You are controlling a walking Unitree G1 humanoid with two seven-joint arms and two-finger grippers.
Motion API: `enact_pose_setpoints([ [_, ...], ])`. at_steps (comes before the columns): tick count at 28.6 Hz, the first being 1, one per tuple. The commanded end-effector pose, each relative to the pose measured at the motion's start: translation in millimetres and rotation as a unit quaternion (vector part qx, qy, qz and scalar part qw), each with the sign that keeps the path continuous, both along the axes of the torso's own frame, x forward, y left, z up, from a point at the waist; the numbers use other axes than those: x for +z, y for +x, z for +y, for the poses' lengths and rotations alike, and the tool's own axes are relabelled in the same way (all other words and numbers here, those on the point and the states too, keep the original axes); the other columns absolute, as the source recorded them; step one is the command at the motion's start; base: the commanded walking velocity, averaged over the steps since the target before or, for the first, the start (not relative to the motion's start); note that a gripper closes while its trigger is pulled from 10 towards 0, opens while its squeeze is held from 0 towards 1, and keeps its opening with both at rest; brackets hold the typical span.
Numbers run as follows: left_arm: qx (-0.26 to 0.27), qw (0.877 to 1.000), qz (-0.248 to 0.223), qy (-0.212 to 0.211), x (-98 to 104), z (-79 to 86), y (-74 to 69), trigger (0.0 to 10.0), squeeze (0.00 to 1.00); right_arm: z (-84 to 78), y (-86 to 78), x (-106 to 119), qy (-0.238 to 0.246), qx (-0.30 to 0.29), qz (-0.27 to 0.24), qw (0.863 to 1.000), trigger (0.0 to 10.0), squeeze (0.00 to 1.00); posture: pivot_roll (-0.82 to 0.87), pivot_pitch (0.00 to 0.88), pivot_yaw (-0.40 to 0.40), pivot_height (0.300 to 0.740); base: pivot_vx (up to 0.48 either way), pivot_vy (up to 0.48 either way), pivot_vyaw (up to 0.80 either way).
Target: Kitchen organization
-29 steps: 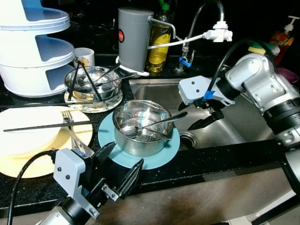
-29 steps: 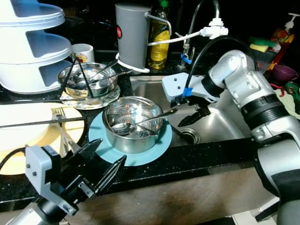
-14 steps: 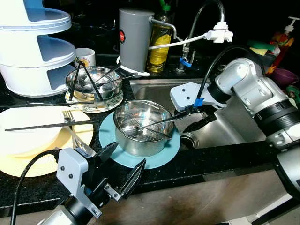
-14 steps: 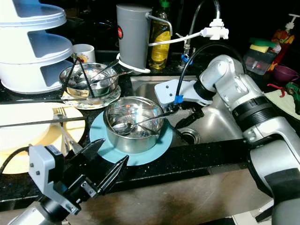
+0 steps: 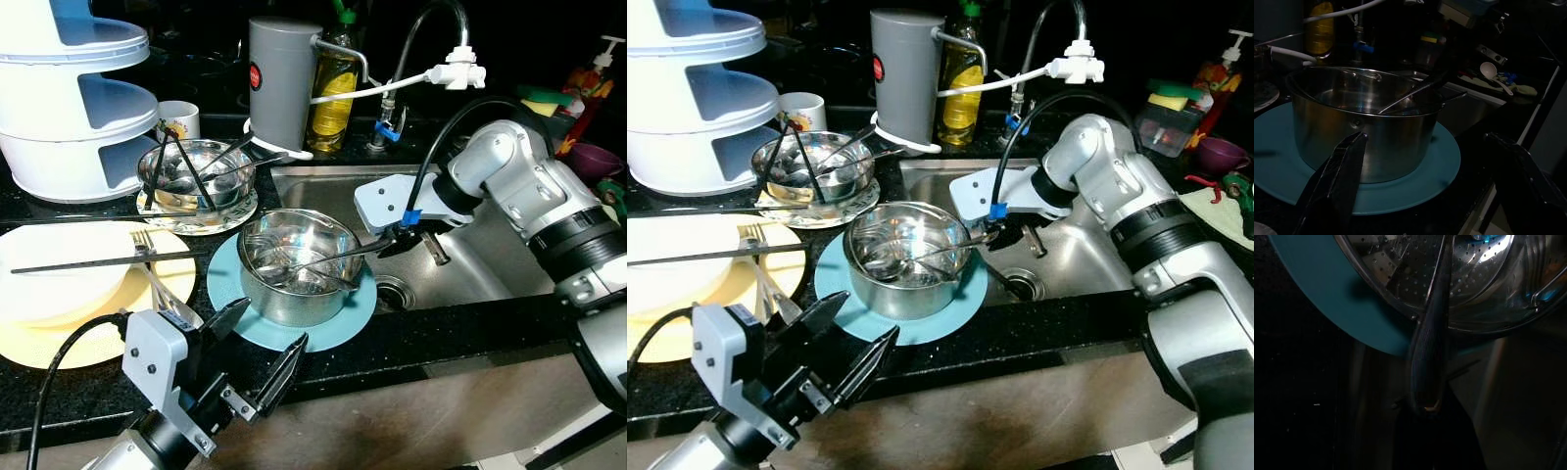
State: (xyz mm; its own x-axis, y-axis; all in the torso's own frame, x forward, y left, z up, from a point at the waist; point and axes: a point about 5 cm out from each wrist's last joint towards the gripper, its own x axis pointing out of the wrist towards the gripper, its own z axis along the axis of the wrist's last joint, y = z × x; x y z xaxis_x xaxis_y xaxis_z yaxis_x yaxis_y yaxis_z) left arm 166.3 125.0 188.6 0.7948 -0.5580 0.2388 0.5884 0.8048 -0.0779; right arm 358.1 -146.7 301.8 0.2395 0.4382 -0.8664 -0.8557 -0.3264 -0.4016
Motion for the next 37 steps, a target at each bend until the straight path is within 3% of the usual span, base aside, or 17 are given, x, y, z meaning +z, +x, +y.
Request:
enact_pose_setpoints([
  [1,0.000,1.000,0.004,0.002,-2.6,-1.0,0.4,10.0,0.00,-0.7,0.5,5.6,0.003,-0.001,-0.010,1.000,0.0,0.00,0.05,0.000,-0.122,0.740,0.000,0.000,0.00],
  [17,-0.001,1.000,0.005,0.001,-3.6,-2.1,0.1,10.0,0.00,-3.0,1.4,14.0,0.028,-0.007,-0.014,0.999,0.0,0.00,0.06,0.000,-0.122,0.740,0.000,0.000,0.00],
  [18,-0.002,1.000,0.005,0.002,-3.6,-2.0,0.1,10.0,0.00,-3.8,1.6,15.1,0.029,-0.008,-0.016,0.999,10.0,0.00,0.06,0.000,-0.120,0.740,0.000,0.000,0.00],
  [19,-0.002,1.000,0.005,0.002,-3.6,-2.0,0.1,10.0,0.00,-3.8,1.6,15.1,0.029,-0.008,-0.016,0.999,10.0,0.00,0.06,0.000,-0.120,0.740,0.000,0.000,0.00],
  [20,-0.003,1.000,0.005,0.002,-3.7,-2.3,0.2,10.0,0.00,-2.9,-0.7,15.4,0.034,0.004,-0.009,0.999,10.0,0.18,0.05,0.000,-0.119,0.740,0.000,0.000,0.00],
  [21,-0.003,1.000,0.005,0.002,-3.7,-2.3,0.2,10.0,0.00,-2.9,-0.7,15.4,0.034,0.004,-0.009,0.999,10.0,0.18,0.05,0.000,-0.119,0.740,0.000,0.000,0.00],
  [22,-0.004,1.000,0.006,0.002,-3.9,-2.6,0.2,10.0,0.00,-2.2,-3.0,15.6,0.040,0.014,-0.002,0.999,10.0,0.79,0.05,0.000,-0.118,0.740,0.000,0.000,0.00],
  [24,-0.004,1.000,0.006,0.002,-3.9,-2.6,0.2,10.0,0.00,-2.2,-3.0,15.6,0.040,0.014,-0.002,0.999,10.0,0.79,0.05,0.000,-0.118,0.740,0.000,0.000,0.00],
  [25,-0.005,1.000,0.005,0.002,-3.8,-3.0,0.4,10.0,0.00,-2.2,-4.3,16.0,0.044,0.019,0.003,0.999,10.0,1.00,0.05,0.000,-0.116,0.740,0.000,0.000,0.00],
  [31,-0.006,1.000,0.005,0.003,-3.8,-3.5,0.6,10.0,0.00,-4.4,-5.7,18.3,0.056,0.022,0.007,0.998,10.0,1.00,0.05,0.000,-0.116,0.740,0.000,0.000,0.00],
  [34,-0.007,1.000,0.006,0.002,-3.9,-3.7,0.7,10.0,0.00,-4.1,-6.5,17.6,0.060,0.025,0.010,0.998,10.0,0.87,0.05,0.000,-0.116,0.740,0.000,0.000,0.00],
  [35,-0.007,1.000,0.006,0.002,-3.9,-3.7,0.7,10.0,0.00,-4.1,-6.5,17.6,0.060,0.025,0.010,0.998,10.0,0.87,0.05,0.000,-0.116,0.740,0.000,0.000,0.00],
  [36,-0.007,1.000,0.005,0.002,-3.9,-3.7,0.8,10.0,0.00,-4.9,-6.3,17.0,0.057,0.023,0.010,0.998,10.0,0.68,0.05,0.000,-0.115,0.740,0.000,0.000,0.00],
  [37,-0.007,1.000,0.005,0.002,-3.9,-3.7,0.8,10.0,0.00,-4.9,-6.3,17.0,0.057,0.023,0.010,0.998,10.0,0.68,0.05,0.000,-0.115,0.740,0.000,0.000,0.00],
])
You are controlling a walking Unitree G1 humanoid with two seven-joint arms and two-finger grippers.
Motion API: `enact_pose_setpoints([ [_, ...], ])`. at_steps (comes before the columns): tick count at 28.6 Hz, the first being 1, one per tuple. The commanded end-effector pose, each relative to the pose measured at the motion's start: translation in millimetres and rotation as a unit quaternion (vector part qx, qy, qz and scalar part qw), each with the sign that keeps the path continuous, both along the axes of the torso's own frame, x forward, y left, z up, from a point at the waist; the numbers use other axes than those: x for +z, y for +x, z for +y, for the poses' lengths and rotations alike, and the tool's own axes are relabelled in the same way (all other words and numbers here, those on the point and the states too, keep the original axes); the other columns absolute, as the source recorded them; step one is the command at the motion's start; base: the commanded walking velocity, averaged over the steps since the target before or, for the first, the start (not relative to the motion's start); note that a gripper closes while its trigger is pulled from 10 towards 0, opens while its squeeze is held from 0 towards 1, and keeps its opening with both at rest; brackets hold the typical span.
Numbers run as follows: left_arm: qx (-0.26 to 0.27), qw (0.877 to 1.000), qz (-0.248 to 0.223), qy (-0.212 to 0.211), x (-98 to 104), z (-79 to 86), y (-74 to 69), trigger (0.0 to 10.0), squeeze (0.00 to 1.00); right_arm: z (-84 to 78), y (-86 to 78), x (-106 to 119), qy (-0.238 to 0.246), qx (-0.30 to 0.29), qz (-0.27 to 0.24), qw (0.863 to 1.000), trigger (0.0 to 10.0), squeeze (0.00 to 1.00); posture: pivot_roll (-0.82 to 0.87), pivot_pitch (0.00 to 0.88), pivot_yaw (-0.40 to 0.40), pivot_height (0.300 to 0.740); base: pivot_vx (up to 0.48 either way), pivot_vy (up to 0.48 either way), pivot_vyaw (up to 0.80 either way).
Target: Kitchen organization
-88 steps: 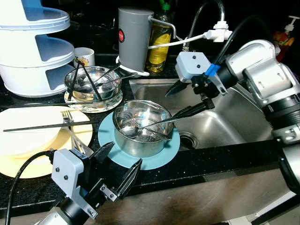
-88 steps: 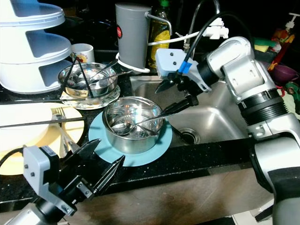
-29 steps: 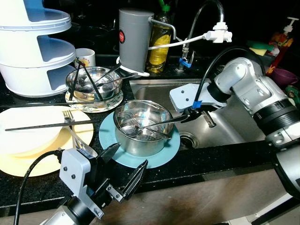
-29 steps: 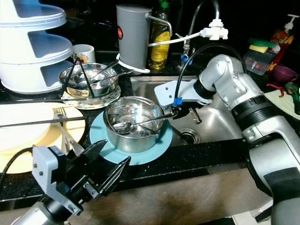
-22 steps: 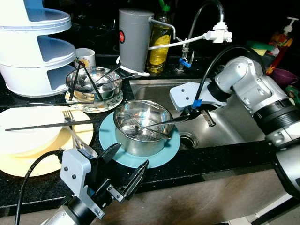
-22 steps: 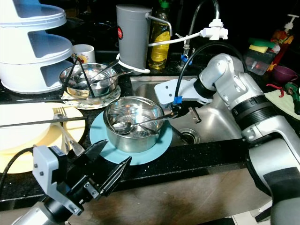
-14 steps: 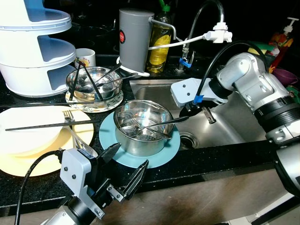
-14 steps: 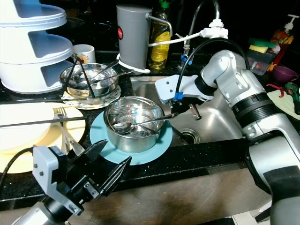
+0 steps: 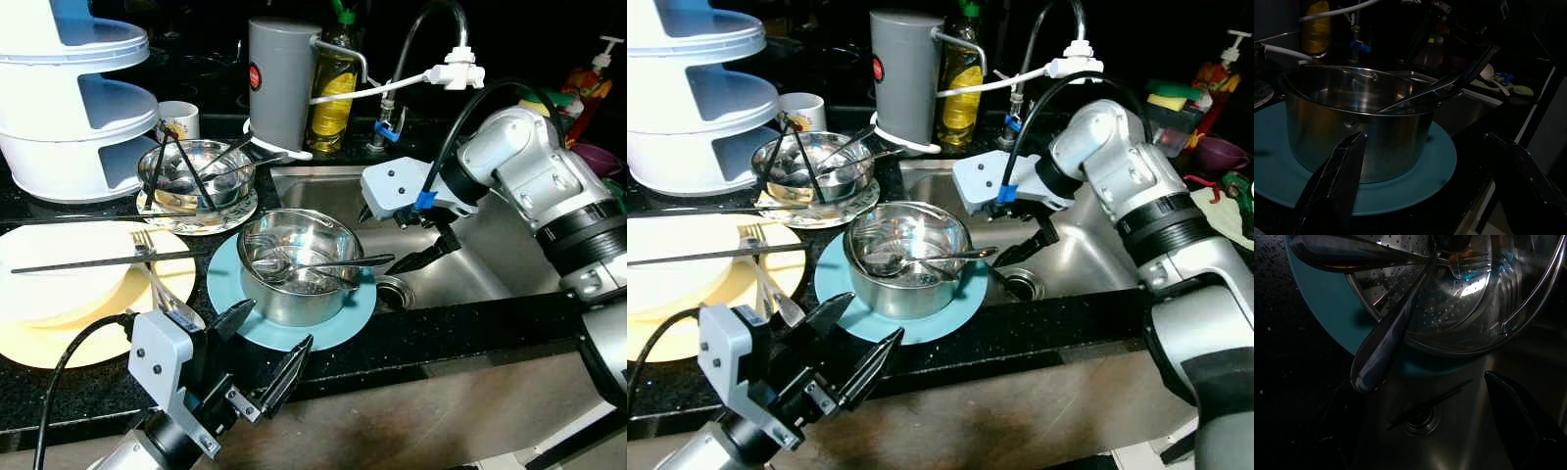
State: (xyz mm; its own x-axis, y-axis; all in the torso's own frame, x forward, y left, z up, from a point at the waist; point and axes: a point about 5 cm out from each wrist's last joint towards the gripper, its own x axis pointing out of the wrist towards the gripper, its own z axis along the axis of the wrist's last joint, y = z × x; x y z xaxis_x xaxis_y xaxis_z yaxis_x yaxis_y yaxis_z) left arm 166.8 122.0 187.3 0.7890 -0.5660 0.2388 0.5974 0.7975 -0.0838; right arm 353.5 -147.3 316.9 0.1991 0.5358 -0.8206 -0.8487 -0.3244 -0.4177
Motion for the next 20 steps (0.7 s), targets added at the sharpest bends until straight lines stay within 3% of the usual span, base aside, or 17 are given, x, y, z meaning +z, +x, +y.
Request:
enact_pose_setpoints([
  [1,-0.002,1.000,0.004,0.005,-2.6,-0.8,0.3,10.0,0.00,-6.0,-2.2,0.8,0.003,-0.001,0.003,1.000,10.0,0.00,0.05,0.000,-0.115,0.740,0.000,0.000,0.00],
  [11,-0.002,1.000,0.004,0.004,-2.7,-1.5,0.0,10.0,0.00,5.2,-15.8,3.7,0.063,0.047,0.027,0.997,10.0,0.00,0.05,0.000,-0.116,0.740,0.000,0.000,0.00],
  [20,-0.002,1.000,0.003,0.004,-2.8,-1.6,0.3,10.0,0.00,10.4,-19.0,-1.6,0.095,0.080,0.005,0.992,10.0,0.00,0.05,0.000,-0.118,0.740,0.000,0.000,0.00],
])
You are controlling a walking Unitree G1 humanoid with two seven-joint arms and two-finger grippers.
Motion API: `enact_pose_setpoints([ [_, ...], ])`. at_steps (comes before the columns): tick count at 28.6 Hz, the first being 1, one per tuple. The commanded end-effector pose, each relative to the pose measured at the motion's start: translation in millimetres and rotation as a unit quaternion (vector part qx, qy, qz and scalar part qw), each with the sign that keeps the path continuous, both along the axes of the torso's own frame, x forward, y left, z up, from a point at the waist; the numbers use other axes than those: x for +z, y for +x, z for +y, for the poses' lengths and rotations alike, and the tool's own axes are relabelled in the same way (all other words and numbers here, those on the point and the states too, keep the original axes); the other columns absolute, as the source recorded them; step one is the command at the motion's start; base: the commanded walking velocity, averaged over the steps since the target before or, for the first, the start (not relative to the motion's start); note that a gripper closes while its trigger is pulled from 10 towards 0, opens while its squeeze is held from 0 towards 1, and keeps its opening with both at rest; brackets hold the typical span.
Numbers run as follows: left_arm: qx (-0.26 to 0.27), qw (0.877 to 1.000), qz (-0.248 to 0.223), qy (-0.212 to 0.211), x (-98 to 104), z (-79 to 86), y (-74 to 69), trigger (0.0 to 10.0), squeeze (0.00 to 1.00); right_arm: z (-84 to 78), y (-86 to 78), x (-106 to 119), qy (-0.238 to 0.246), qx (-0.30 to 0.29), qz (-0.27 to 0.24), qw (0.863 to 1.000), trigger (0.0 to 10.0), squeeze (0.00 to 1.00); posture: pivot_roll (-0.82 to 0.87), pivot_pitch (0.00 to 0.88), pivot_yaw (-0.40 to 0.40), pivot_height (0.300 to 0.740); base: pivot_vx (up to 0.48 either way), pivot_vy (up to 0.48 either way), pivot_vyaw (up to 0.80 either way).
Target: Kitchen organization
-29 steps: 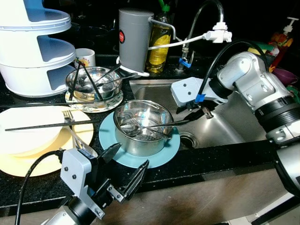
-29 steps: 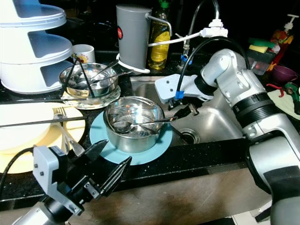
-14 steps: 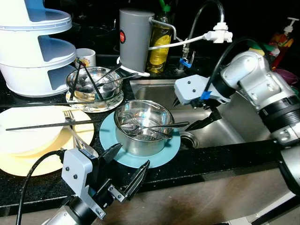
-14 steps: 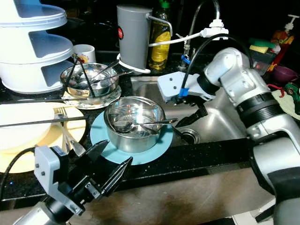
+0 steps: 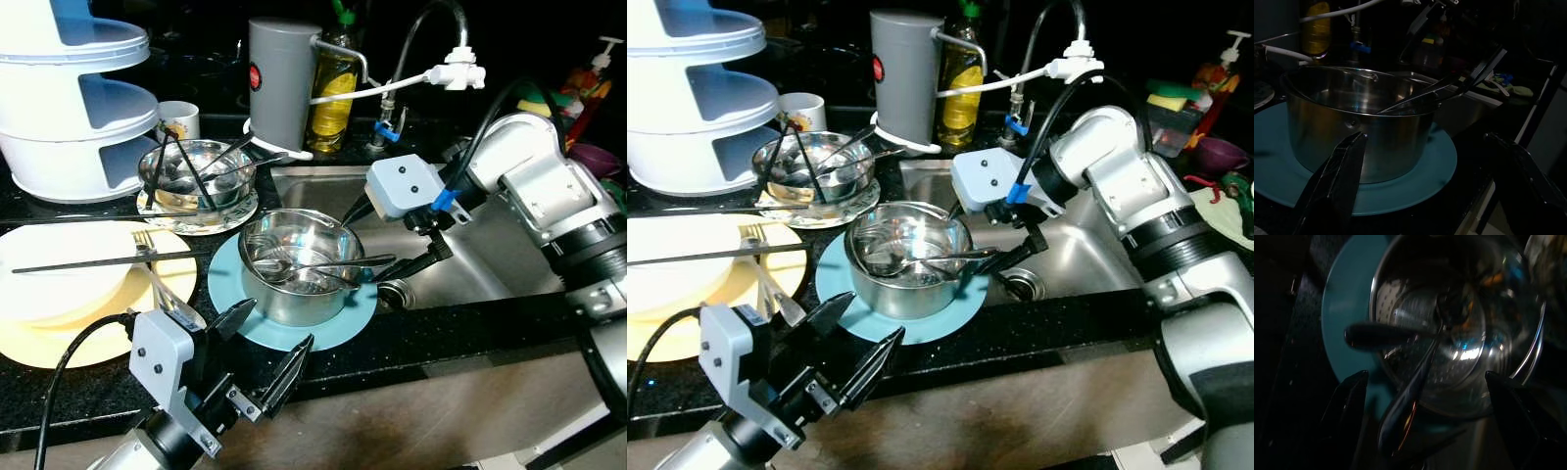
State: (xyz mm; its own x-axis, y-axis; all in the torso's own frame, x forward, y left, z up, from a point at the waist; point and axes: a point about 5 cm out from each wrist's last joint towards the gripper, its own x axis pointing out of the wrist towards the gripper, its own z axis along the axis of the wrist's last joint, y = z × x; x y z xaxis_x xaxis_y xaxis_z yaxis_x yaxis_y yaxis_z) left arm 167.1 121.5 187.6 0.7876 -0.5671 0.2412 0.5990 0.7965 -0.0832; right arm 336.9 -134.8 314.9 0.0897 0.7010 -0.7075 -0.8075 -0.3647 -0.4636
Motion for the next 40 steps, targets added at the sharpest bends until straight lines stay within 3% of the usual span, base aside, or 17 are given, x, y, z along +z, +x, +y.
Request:
enact_pose_setpoints([
  [1,-0.001,1.000,0.004,0.004,-3.1,-1.0,0.0,10.0,0.00,-2.1,-2.3,0.4,0.002,0.005,-0.006,1.000,10.0,0.00,0.05,0.000,-0.118,0.740,0.000,0.000,0.00],
  [8,-0.004,1.000,0.004,0.005,-3.2,-1.2,0.3,10.0,0.00,-6.0,-5.7,-9.3,0.013,-0.009,-0.003,1.000,10.0,0.00,0.04,0.000,-0.113,0.740,0.000,0.000,0.00],
  [13,-0.006,1.000,0.004,0.005,-3.1,-1.0,0.3,10.0,0.00,-19.0,-6.4,-20.6,0.036,-0.054,0.007,0.998,10.0,0.00,0.05,0.000,-0.109,0.740,0.000,0.000,0.00],
  [15,-0.007,1.000,0.005,0.006,-3.1,-0.6,0.3,10.0,0.00,-25.3,-7.3,-22.9,0.054,-0.068,0.008,0.996,4.4,0.00,0.04,0.000,-0.106,0.740,0.000,0.000,0.00],
  [17,-0.007,1.000,0.005,0.006,-3.1,-0.6,0.3,10.0,0.00,-25.3,-7.3,-22.9,0.054,-0.068,0.008,0.996,4.4,0.00,0.04,0.000,-0.106,0.740,0.000,0.000,0.00],
  [18,-0.007,1.000,0.005,0.006,-3.0,-0.6,0.4,10.0,0.00,-26.4,-7.4,-23.4,0.057,-0.071,0.007,0.996,2.6,0.00,0.04,0.000,-0.102,0.740,0.000,0.000,0.00],
  [19,-0.008,1.000,0.005,0.006,-2.9,-0.7,0.4,10.0,0.00,-27.0,-7.4,-23.7,0.063,-0.075,0.005,0.995,0.0,0.00,0.04,0.000,-0.098,0.740,0.000,0.000,0.00],
  [40,-0.011,1.000,0.006,0.007,-2.1,0.0,0.4,10.0,0.00,-23.5,-12.0,-21.9,0.122,-0.090,-0.002,0.988,0.0,0.00,0.04,0.000,-0.091,0.740,0.000,0.000,0.00],
])
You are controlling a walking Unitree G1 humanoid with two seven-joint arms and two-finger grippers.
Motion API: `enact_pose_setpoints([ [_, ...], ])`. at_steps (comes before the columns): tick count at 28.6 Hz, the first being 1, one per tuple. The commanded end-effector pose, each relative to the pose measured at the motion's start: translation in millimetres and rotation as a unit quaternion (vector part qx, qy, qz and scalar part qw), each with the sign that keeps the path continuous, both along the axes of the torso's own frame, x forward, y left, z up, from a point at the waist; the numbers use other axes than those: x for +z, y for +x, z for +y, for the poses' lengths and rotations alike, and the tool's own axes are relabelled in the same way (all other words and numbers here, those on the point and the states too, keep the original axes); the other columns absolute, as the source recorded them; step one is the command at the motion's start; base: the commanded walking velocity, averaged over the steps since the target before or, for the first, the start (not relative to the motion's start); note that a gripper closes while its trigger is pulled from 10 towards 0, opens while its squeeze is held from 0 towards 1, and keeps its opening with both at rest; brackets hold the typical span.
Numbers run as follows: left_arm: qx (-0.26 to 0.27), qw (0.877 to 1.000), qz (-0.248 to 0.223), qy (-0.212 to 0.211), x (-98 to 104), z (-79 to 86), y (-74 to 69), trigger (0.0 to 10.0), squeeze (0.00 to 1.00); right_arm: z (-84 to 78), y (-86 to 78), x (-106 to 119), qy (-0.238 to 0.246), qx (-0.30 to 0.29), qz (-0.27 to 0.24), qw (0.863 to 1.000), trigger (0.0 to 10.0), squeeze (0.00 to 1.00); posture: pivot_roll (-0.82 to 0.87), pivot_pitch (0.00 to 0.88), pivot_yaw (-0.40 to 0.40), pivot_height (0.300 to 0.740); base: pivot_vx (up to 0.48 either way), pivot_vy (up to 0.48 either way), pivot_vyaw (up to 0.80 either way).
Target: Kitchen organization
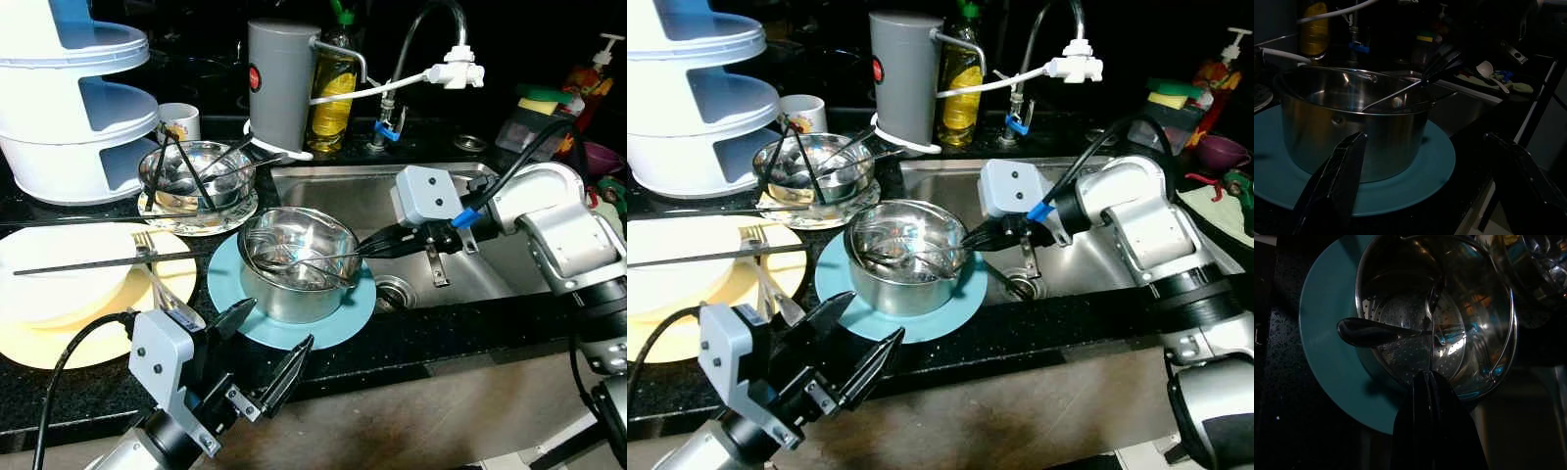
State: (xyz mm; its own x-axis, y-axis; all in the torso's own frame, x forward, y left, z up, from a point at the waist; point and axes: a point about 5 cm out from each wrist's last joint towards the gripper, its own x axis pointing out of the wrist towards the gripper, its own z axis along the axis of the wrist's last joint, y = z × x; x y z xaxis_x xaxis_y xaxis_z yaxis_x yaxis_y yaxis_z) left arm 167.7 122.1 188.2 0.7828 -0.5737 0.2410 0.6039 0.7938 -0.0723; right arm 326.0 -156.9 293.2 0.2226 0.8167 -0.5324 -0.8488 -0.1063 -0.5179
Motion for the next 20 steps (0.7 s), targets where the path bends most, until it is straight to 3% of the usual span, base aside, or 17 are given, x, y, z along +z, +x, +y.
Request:
enact_pose_setpoints([
  [1,-0.008,1.000,0.009,0.003,-2.7,-0.6,-0.2,10.0,0.00,-1.4,-1.1,-0.2,0.008,-0.004,-0.002,1.000,0.0,0.00,0.04,0.000,-0.091,0.740,0.000,0.000,0.00],
  [12,-0.009,1.000,0.009,0.004,-2.8,-1.6,0.1,10.0,0.00,3.3,-2.1,17.6,0.089,0.010,-0.012,0.996,0.0,0.00,0.05,0.000,-0.091,0.740,0.000,0.000,0.00],
  [20,-0.010,1.000,0.009,0.004,-2.5,-1.9,0.2,10.0,0.00,-4.4,-1.2,28.9,0.139,0.005,-0.006,0.990,0.0,0.00,0.05,0.000,-0.092,0.740,0.000,0.000,0.00],
])
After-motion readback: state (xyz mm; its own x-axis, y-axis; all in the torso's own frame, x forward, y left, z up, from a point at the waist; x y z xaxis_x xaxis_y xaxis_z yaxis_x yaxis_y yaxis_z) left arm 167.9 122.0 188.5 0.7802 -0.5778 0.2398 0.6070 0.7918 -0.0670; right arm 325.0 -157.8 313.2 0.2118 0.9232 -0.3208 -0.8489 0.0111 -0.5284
